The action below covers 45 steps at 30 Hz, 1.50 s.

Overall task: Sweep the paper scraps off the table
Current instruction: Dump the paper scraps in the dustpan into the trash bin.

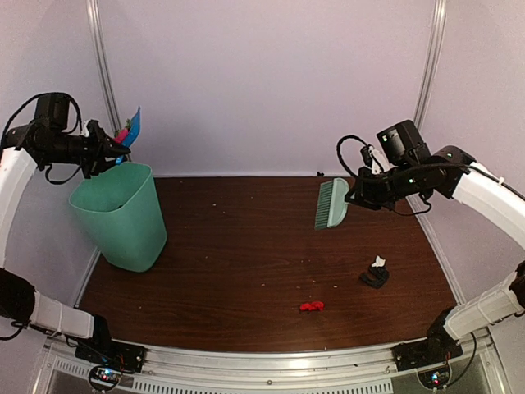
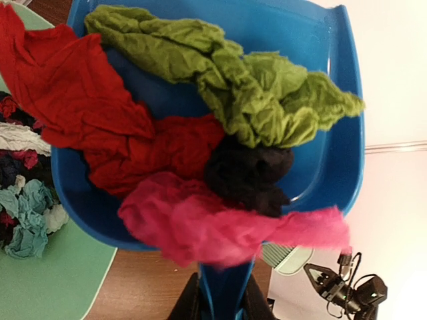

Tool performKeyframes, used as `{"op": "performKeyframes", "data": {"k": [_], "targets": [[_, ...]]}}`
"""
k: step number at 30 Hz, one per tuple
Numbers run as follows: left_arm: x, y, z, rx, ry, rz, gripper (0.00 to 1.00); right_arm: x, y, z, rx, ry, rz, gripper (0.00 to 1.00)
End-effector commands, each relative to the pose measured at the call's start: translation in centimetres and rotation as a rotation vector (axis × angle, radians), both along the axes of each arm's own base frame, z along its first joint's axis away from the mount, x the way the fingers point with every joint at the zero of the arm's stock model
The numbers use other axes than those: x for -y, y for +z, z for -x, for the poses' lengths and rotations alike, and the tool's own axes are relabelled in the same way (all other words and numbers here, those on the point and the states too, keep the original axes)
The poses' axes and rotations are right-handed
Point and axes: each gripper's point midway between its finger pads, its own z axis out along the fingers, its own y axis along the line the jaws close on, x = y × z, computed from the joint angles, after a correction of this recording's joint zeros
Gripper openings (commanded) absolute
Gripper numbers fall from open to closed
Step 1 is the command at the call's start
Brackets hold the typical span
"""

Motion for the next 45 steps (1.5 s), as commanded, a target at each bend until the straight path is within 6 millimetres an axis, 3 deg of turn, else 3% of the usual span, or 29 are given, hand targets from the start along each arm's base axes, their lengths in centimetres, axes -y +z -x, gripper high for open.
{"op": "performKeyframes", "data": {"k": [1,17,34,45], "targets": [[0.0,2.5,0.0,0.057,0.005,0.154,0.0,0.4,0.9,0.2,0.022,-0.014,-0.023,0.0],[-0.2,5.1,1.7,0.112,0.122,0.595,0.0,0.6,1.0,0.3,0.025,-0.022,-0.02,0.0],[-1.3,3.0,2.2,-0.024,0.29,0.835,0.0,0.8,0.9,0.6,0.024,-0.028,-0.028,0.0],[-0.9,3.7,2.4,-0.146,0.321,0.892,0.0,0.4,0.0,1.5,-0.022,0.02,-0.024,0.0]]}}
